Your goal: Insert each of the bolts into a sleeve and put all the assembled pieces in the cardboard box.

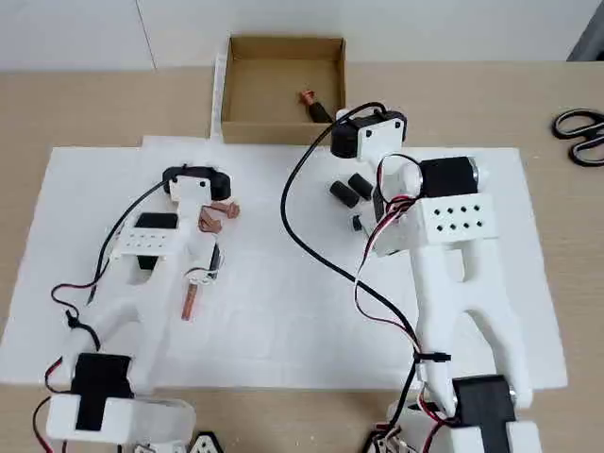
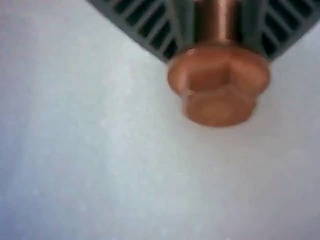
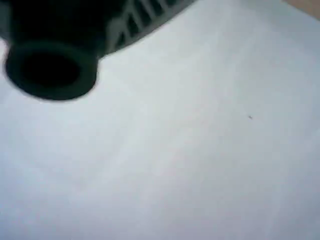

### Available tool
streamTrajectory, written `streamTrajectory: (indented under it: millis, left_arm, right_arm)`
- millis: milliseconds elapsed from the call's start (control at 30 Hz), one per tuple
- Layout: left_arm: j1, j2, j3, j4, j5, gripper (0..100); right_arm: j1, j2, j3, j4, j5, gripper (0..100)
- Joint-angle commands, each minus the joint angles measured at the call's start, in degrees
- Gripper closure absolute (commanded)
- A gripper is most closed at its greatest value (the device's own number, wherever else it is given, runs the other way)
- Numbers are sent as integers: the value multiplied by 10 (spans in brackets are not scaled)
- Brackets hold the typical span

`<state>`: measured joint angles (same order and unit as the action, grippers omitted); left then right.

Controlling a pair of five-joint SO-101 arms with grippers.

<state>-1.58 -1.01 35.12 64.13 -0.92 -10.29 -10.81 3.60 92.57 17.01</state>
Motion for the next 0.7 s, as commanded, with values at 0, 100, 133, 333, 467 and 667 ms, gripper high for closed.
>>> streamTrajectory:
  millis: [0, 100, 133, 333, 467, 667]
  left_arm:
    - [-3, 1, -58, 54, 4, 994]
    - [-3, 1, -125, 123, 2, 994]
    - [-3, 1, -151, 148, 2, 994]
    - [-6, 1, -294, 287, 2, 994]
    - [-5, 1, -377, 363, 4, 994]
    - [-3, -88, -393, 360, 4, 994]
  right_arm:
    - [4, -31, -4, -3, -5, 995]
    - [4, -32, -7, -2, -2, 995]
    - [4, -32, -16, 1, -2, 995]
    - [5, -87, -95, 29, -2, 995]
    - [5, -155, -106, 20, -1, 995]
    - [2, -272, -105, 20, -1, 995]
